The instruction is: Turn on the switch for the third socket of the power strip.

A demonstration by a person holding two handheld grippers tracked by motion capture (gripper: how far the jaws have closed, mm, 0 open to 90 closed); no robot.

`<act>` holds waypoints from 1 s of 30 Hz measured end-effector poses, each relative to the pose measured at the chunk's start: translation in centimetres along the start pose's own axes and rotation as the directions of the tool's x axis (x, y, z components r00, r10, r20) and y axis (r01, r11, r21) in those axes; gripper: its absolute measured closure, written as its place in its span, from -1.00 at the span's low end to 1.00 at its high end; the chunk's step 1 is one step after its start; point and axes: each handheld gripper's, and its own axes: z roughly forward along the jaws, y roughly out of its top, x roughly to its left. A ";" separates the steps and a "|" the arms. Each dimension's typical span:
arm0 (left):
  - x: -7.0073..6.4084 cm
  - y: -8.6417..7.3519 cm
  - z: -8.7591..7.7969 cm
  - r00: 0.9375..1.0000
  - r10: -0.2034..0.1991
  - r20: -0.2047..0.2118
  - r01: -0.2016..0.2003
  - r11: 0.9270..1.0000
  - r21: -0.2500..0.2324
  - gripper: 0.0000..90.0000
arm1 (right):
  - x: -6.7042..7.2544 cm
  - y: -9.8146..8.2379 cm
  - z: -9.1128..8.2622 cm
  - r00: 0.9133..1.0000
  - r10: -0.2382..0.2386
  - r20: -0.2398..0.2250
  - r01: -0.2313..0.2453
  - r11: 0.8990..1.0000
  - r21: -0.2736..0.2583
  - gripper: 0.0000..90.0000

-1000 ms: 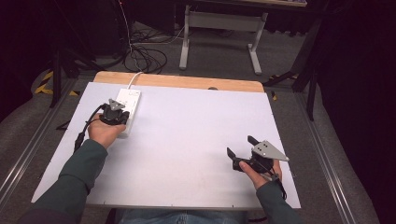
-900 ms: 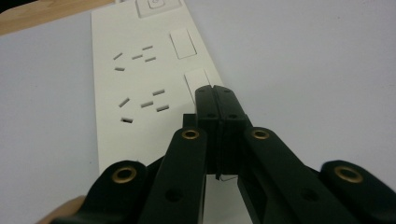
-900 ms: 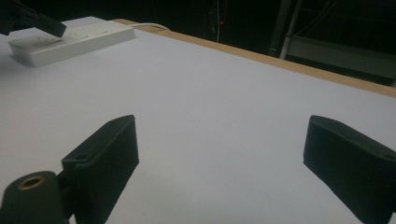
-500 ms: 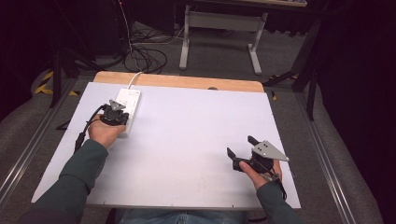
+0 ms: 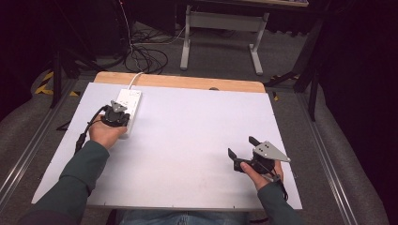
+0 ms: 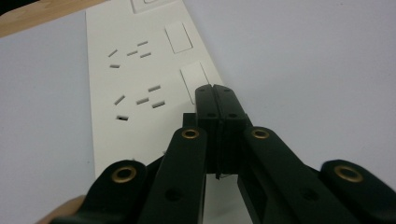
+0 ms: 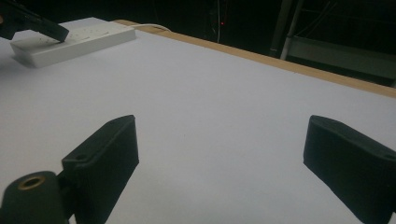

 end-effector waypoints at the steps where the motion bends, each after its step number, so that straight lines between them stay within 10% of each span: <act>1: -0.1 -0.1 0.0 1.000 0.001 -0.003 -0.002 1.000 -0.014 1.00 | 0.0 0.0 0.0 1.000 0.001 0.000 -0.001 1.000 0.000 -0.76; 24: 0.1 -0.9 -0.3 1.000 -0.020 -0.002 0.020 0.998 -0.054 0.99 | 0.2 0.3 0.4 1.000 0.000 -0.017 0.000 1.000 -0.005 -0.76; 30: 0.8 -0.5 -1.7 0.995 -0.096 -0.006 0.093 0.980 -0.176 1.00 | 0.1 0.4 0.3 1.000 0.003 -0.016 -0.003 1.000 -0.012 -0.76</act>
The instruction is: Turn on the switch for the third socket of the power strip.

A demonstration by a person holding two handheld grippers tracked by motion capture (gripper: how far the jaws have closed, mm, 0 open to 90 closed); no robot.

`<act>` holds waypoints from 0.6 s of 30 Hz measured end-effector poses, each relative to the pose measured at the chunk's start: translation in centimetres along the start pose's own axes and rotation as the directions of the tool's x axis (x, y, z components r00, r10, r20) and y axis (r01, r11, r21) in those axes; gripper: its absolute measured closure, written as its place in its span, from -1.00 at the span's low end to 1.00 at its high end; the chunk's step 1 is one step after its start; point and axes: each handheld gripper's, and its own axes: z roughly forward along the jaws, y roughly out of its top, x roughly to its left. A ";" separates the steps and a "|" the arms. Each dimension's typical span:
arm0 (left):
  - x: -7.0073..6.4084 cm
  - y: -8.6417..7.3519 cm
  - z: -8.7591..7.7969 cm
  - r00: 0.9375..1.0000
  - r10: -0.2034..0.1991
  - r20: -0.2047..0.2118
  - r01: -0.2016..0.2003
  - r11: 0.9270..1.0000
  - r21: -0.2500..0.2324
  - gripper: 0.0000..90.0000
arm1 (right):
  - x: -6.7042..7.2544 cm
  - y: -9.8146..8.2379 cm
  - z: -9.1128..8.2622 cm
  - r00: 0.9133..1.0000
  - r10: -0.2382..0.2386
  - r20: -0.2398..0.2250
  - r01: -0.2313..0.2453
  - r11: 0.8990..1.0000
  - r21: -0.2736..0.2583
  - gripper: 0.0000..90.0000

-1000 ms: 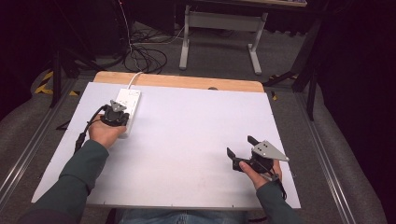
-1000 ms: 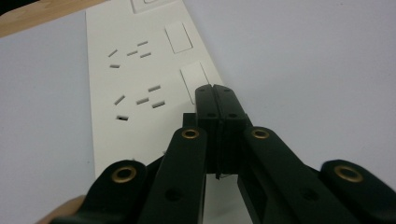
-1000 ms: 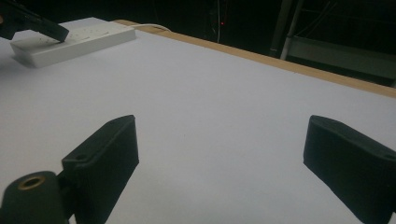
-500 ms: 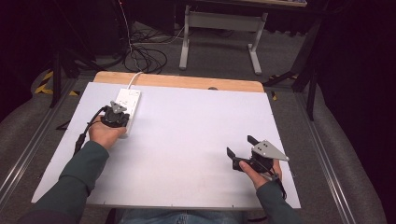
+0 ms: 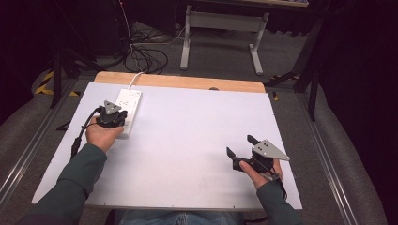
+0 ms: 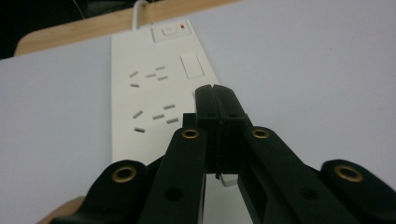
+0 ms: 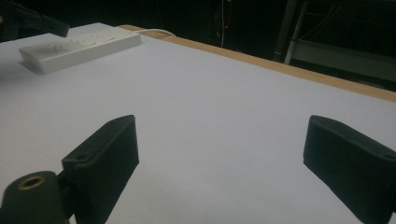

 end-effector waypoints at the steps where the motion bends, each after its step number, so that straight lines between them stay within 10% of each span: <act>1: 0.1 0.0 -0.2 1.000 -0.005 0.001 0.005 1.000 -0.016 1.00 | 0.0 0.0 0.0 1.000 0.002 0.000 -0.002 1.000 -0.001 -0.76; 12: 1.2 0.1 -2.9 0.997 -0.077 0.003 0.077 0.982 -0.172 1.00 | 0.2 0.2 0.2 1.000 -0.004 -0.005 0.004 1.000 -0.003 -0.76; 18: 0.9 0.2 -4.7 0.996 -0.084 0.027 0.088 0.961 -0.262 1.00 | 0.3 0.4 0.5 1.000 -0.013 -0.016 0.013 1.000 -0.005 -0.76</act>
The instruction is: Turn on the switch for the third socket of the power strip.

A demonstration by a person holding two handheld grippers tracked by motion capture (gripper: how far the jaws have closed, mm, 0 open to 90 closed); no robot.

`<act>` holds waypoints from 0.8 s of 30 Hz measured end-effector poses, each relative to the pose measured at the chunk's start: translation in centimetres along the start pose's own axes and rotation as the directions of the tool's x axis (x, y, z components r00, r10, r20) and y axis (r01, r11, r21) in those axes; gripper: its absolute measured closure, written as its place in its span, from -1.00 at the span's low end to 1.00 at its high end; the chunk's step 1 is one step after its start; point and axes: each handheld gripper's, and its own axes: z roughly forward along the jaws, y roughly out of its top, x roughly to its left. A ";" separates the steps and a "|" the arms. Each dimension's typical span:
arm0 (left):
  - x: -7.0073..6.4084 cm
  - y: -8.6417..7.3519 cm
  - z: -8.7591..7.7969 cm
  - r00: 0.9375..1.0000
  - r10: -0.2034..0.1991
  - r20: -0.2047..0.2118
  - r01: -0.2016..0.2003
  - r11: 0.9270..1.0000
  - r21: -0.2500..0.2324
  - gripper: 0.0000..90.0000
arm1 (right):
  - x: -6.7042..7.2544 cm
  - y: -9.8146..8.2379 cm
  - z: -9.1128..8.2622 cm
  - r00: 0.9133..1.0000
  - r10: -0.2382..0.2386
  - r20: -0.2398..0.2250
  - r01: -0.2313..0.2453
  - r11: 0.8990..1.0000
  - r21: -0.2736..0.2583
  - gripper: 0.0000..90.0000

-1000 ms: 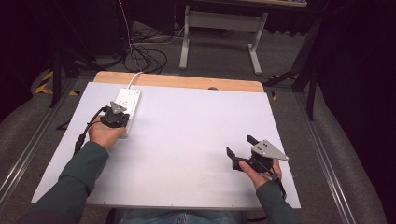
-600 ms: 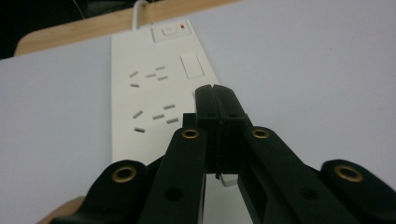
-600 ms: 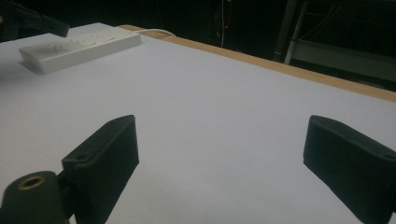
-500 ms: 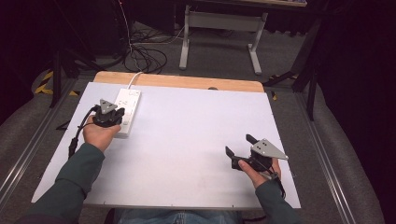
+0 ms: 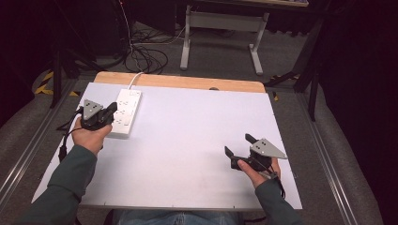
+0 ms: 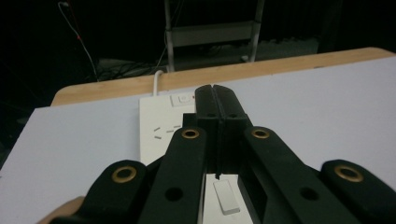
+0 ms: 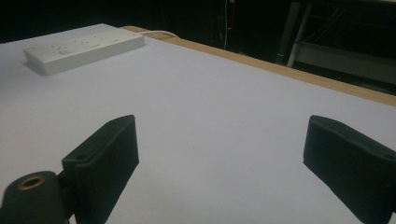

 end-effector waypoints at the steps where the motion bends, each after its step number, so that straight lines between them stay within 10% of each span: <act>1: 0.0 0.0 -0.2 1.000 0.001 0.001 -0.001 1.000 -0.011 1.00 | 0.0 0.0 0.1 1.000 -0.001 -0.003 0.001 1.000 0.000 -0.76; 24: 0.1 0.3 -7.0 0.999 -0.025 0.039 0.029 0.993 -0.117 0.95 | 0.1 0.4 0.9 1.000 0.008 -0.030 -0.008 1.000 -0.010 -0.76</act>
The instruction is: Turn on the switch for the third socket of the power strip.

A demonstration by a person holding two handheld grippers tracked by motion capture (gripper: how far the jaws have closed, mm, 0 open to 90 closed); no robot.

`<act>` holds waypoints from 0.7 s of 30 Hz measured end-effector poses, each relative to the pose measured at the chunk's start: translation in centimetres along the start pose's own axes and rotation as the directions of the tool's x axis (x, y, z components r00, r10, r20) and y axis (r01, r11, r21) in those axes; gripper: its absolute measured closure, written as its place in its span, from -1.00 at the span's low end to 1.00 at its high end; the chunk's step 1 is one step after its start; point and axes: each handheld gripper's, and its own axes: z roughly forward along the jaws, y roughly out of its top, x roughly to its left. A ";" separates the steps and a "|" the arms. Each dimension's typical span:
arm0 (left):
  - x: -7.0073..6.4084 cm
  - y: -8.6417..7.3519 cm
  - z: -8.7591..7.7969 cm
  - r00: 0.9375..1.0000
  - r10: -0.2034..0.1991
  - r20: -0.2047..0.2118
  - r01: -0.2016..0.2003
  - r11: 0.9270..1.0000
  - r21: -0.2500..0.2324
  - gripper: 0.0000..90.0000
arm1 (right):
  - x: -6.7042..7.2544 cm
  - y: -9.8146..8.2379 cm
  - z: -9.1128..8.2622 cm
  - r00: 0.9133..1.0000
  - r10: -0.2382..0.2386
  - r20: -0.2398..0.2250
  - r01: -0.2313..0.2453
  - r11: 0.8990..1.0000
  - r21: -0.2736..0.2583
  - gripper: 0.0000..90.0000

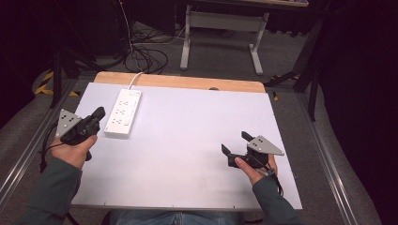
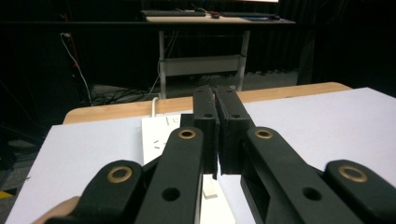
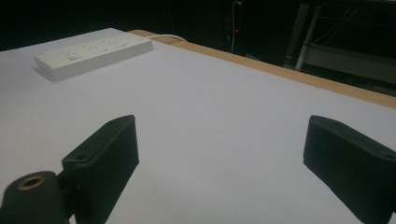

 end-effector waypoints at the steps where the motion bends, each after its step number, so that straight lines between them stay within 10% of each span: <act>1: 0.0 -0.1 -0.3 1.000 0.000 0.002 0.000 1.000 0.000 0.94 | 0.0 0.0 0.0 1.000 0.001 0.002 -0.001 1.000 0.002 -0.76; 21: -0.9 0.1 -2.4 1.000 0.018 0.008 -0.018 0.999 -0.031 0.75 | 0.0 0.1 -0.3 1.000 0.008 0.005 -0.008 1.000 -0.006 -0.76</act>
